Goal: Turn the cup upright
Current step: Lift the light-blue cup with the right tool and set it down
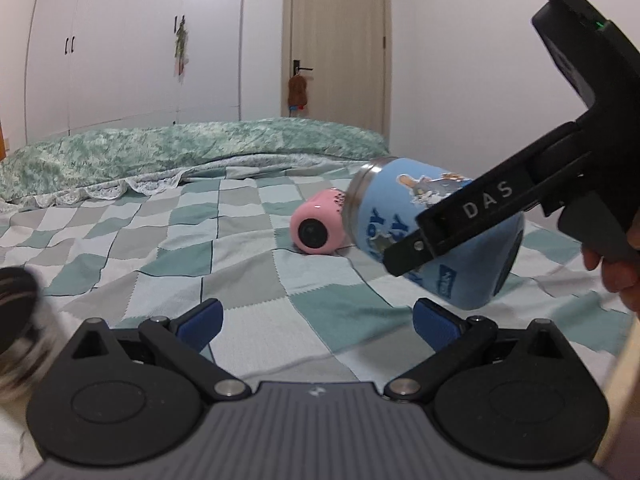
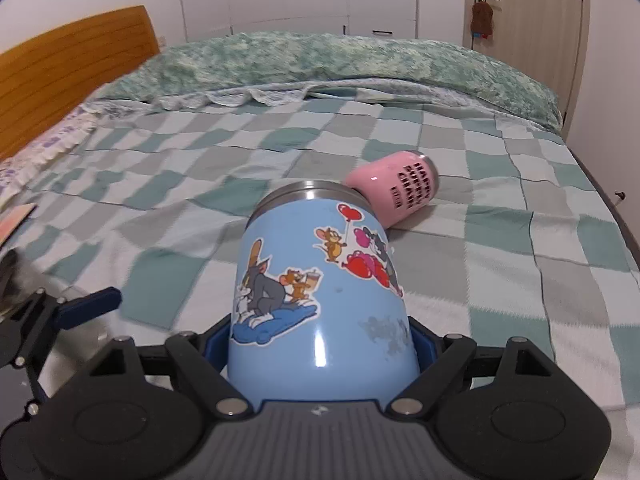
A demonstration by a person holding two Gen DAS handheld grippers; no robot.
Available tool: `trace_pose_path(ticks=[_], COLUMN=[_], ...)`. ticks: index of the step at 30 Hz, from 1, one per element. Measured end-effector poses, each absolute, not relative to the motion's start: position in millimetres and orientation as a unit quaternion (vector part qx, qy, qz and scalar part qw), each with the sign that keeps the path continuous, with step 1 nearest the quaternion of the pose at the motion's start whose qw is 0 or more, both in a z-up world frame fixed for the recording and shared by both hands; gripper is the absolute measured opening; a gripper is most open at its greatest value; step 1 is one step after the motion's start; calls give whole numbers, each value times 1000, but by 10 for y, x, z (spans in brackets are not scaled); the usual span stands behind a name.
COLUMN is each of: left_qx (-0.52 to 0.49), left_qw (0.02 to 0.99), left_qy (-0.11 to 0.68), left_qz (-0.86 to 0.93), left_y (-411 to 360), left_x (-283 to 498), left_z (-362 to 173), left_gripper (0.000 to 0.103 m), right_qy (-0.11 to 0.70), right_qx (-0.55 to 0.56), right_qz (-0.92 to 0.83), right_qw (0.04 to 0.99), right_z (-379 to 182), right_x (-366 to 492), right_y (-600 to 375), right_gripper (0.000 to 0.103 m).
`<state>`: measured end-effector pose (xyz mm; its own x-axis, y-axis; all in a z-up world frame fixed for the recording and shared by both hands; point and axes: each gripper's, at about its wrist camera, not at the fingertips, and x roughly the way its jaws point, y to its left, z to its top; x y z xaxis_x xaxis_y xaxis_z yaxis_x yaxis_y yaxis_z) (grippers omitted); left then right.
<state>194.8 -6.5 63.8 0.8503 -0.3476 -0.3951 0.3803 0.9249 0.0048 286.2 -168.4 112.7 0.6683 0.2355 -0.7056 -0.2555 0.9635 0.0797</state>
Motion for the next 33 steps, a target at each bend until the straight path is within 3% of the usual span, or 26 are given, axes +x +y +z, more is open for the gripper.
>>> trace_pose_path(ticks=[12,25,33], left_qx=[52,35,42], left_qw=[960,965,967], left_qy=[230,246,241], left_qz=[-153,-84,-74], left_y=[360,737,721], left_x=[1155,805,741], left_z=[506,422,470], left_gripper=[103,103,103], right_qy=[390,440,436], right_qx=[33,66,64], right_qz=[157,115,112], right_qw=[907,888,891], right_z=[954,196,201], right_x=[2019,2019,2007], right_y=[-1270,-971,-939], right_gripper=[85,84,85])
